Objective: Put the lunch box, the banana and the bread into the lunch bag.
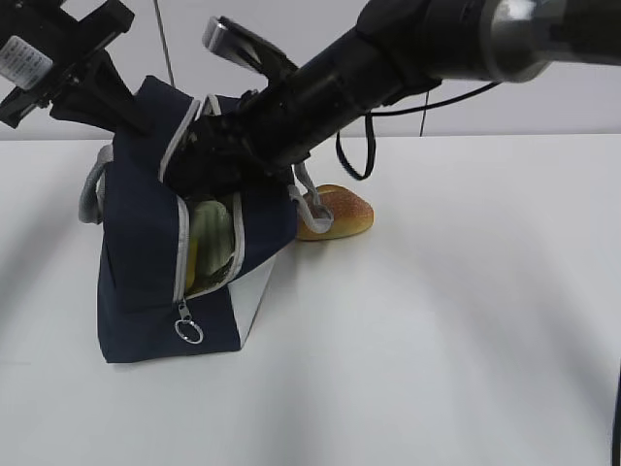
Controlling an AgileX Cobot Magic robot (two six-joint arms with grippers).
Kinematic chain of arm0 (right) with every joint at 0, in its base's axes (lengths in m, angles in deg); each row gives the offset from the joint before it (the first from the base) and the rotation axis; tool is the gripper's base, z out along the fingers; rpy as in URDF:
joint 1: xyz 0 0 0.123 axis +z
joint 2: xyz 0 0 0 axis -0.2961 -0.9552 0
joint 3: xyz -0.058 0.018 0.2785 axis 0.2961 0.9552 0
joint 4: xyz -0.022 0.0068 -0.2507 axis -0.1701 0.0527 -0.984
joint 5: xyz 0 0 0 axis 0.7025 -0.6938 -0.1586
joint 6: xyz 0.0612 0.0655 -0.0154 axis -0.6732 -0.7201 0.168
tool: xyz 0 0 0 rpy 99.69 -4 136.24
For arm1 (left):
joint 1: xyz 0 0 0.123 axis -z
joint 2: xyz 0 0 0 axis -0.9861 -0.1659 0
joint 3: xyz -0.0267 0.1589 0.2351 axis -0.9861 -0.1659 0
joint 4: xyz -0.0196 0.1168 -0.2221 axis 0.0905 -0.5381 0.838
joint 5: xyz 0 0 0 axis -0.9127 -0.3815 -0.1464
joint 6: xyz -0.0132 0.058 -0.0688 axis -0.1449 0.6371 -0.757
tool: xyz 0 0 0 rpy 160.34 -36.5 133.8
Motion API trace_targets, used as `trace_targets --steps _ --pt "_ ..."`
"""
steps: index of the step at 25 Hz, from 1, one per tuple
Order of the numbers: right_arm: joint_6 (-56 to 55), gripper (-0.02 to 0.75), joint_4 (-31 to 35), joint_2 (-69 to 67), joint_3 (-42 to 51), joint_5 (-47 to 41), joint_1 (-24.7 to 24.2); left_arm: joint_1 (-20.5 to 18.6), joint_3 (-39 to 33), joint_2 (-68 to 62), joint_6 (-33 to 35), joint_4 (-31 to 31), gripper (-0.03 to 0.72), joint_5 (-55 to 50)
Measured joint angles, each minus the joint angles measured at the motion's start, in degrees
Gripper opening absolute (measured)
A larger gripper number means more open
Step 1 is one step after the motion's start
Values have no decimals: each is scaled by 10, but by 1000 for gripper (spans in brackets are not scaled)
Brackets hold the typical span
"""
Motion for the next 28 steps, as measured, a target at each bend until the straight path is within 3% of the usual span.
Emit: trace_targets --steps 6,12,18,24,28 --pt "-47 458 -129 49 -62 -68 -36 0 0 0 0 -1 0 0" --pt "-89 459 -341 70 -88 -156 -54 0 0 0 0 -1 0 0" --pt "-100 459 -513 70 -88 -166 -55 0 0 0 0 -1 0 0" --pt "-86 459 -539 42 -90 -168 -57 0 0 0 0 -1 0 0" --pt "-28 459 -497 23 -90 -164 -78 0 0 0 0 -1 -1 0"
